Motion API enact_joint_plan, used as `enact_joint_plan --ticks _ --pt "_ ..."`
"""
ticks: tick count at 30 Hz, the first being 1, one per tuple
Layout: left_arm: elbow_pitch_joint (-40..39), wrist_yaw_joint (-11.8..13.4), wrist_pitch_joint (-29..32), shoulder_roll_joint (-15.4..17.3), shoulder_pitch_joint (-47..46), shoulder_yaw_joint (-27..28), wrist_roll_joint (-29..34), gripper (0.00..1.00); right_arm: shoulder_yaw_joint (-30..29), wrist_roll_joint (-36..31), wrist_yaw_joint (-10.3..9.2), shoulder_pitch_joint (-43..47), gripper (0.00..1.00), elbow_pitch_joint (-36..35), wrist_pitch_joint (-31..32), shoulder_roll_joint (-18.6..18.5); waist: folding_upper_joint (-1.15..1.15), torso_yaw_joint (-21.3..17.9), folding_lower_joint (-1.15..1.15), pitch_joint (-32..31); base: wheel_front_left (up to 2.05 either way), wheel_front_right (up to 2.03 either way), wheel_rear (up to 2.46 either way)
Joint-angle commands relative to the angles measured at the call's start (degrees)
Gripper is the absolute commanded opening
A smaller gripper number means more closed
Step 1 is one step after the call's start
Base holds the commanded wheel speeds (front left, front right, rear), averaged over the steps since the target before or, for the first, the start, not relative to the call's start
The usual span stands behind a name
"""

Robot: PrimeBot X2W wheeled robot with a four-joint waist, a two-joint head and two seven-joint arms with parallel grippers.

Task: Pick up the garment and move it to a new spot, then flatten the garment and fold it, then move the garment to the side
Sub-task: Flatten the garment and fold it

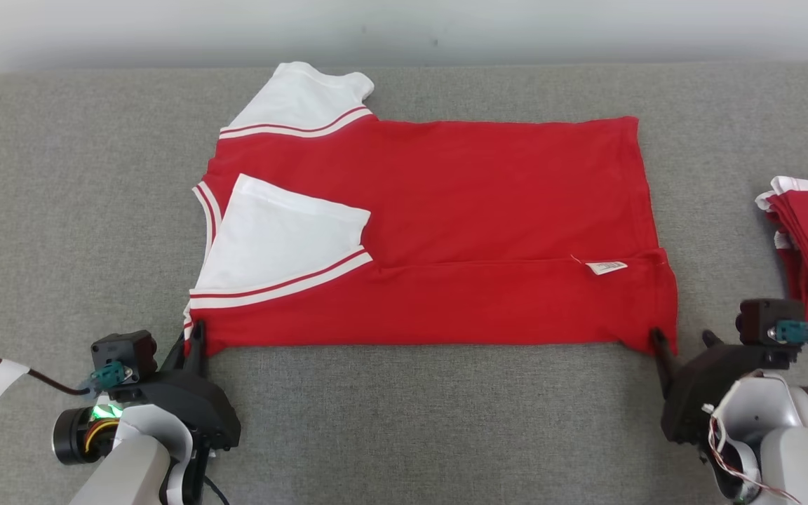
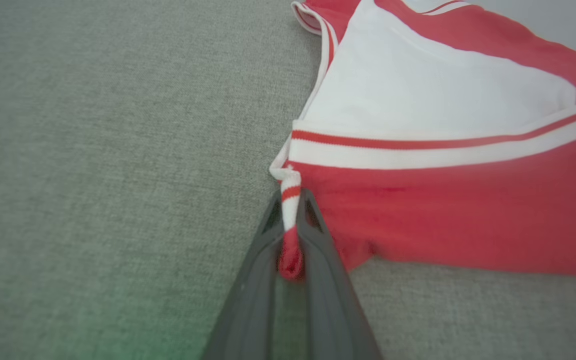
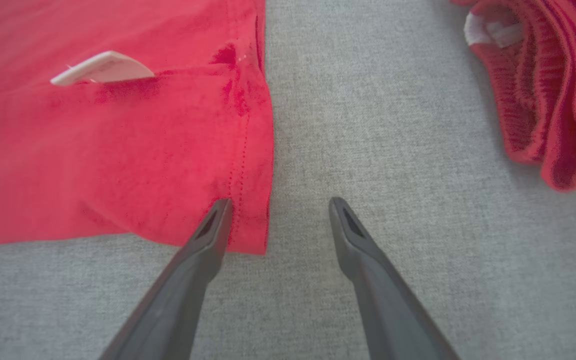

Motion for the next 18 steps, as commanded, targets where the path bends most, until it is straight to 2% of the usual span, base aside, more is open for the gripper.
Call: enact_joint_plan --ticks 1,7,13,14,16,18 --pt "1.1 0.0 0.9 -0.8 2.5 -1.1 -0.3 0.00 0.4 0.5 -0.12 -1.3 1.00 0.9 -0.8 0.1 0.01 0.2 0.00 0.3 0.00 0.00 0.00" --pt "1.0 -0.5 1.1 -1.0 1.7 -1.7 -0.2 0.00 2.1 1.3 -0.13 -3.8 1.00 6.2 -0.7 0.1 0.01 0.5 0.00 0.8 0.00 0.00 0.00" --pt "1.1 -1.1 1.3 -1.5 1.4 -2.1 -0.4 0.00 4.1 2.7 0.03 -4.7 1.00 10.6 2.1 0.4 0.01 0.9 0.00 0.7 0.00 0.00 0.00" --pt "1.2 -1.3 1.5 -1.5 1.5 -2.2 -0.5 0.00 4.1 2.7 0.03 -4.6 0.53 11.0 2.5 0.4 0.01 0.9 0.00 0.5 0.00 0.00 0.00" --pt "1.2 -1.9 1.5 -1.7 2.0 -2.5 -0.5 0.00 4.2 2.4 0.03 -4.2 0.00 10.8 2.8 0.5 0.01 1.0 0.00 0.0 0.00 0.00 0.00" --pt "1.1 -2.3 0.7 -1.5 2.5 -2.6 -0.5 0.00 3.7 2.2 0.01 -3.8 0.00 10.0 2.3 0.3 0.01 1.0 0.00 -0.6 0.00 0.00 0.00"
